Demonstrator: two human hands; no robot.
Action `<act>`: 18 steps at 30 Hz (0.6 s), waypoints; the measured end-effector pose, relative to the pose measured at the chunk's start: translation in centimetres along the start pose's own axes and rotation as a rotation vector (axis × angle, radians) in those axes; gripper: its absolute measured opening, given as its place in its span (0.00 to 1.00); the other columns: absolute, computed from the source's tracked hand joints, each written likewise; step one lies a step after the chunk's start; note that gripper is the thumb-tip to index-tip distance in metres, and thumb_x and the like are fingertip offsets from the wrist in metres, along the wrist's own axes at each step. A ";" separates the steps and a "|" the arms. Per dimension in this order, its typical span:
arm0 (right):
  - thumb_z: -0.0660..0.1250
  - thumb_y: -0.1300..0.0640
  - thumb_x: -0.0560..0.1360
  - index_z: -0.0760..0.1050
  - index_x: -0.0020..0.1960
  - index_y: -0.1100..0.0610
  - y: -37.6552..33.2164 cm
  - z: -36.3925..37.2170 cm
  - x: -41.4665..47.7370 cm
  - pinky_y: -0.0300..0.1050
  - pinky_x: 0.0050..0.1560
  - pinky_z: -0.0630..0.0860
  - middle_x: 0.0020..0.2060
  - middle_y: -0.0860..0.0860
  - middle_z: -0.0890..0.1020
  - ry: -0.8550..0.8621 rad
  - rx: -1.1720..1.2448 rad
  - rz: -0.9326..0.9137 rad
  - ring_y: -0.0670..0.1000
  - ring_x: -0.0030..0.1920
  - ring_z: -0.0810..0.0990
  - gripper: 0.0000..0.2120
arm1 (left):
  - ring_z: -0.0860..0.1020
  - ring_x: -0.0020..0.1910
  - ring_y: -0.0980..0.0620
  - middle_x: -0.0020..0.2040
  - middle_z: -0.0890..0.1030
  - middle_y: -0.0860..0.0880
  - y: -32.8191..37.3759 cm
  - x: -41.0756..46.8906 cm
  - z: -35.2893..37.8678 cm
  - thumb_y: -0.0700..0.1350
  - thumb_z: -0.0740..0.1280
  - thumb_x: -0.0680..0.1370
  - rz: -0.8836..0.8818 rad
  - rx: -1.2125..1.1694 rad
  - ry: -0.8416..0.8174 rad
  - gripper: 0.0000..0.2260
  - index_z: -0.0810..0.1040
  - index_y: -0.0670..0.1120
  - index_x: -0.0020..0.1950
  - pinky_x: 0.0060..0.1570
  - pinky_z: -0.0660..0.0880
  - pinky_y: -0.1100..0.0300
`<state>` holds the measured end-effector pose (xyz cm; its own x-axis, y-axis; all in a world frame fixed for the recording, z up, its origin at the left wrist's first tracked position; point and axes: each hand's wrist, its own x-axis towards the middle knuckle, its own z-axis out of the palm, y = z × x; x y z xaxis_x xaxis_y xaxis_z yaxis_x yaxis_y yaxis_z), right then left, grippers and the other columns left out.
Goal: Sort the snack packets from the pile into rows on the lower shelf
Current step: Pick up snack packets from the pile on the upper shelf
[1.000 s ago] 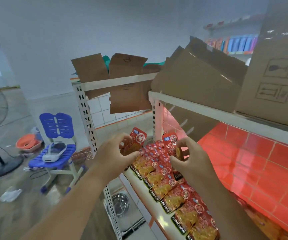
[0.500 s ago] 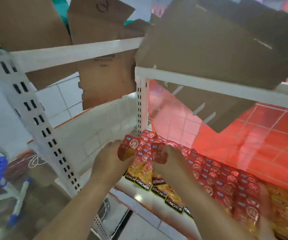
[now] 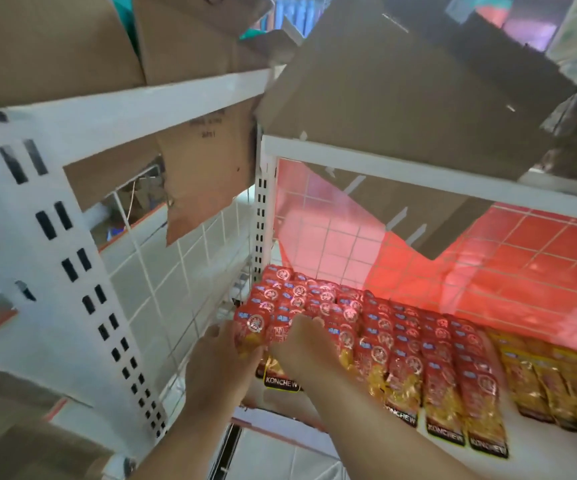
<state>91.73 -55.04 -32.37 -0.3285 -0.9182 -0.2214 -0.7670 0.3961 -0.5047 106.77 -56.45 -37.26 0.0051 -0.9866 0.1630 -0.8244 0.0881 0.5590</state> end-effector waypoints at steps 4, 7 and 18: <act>0.72 0.46 0.71 0.74 0.58 0.56 -0.7 0.8 0.6 0.43 0.36 0.74 0.64 0.58 0.71 -0.054 0.010 0.015 0.53 0.42 0.80 0.21 | 0.79 0.48 0.54 0.51 0.77 0.54 -0.9 0.3 0.1 0.66 0.69 0.74 -0.006 0.016 -0.050 0.26 0.72 0.55 0.67 0.46 0.80 0.57; 0.73 0.48 0.71 0.74 0.58 0.57 -1.2 1.3 1.0 0.46 0.42 0.78 0.62 0.59 0.72 -0.068 0.005 0.026 0.54 0.45 0.80 0.20 | 0.78 0.52 0.53 0.54 0.77 0.54 -1.4 0.6 0.3 0.67 0.68 0.75 -0.011 0.024 -0.066 0.26 0.71 0.56 0.68 0.50 0.80 0.56; 0.67 0.53 0.76 0.71 0.52 0.56 -1.9 2.4 2.1 0.41 0.36 0.70 0.55 0.56 0.70 -0.084 -0.150 0.006 0.50 0.44 0.75 0.09 | 0.77 0.55 0.55 0.60 0.78 0.53 -2.5 0.8 2.0 0.64 0.66 0.78 0.082 0.107 -0.037 0.21 0.75 0.54 0.66 0.50 0.74 0.62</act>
<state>93.84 -57.67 -33.90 -0.2910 -0.9095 -0.2968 -0.8407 0.3912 -0.3744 107.69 -57.75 -40.18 -0.0837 -0.9813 0.1735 -0.8769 0.1553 0.4549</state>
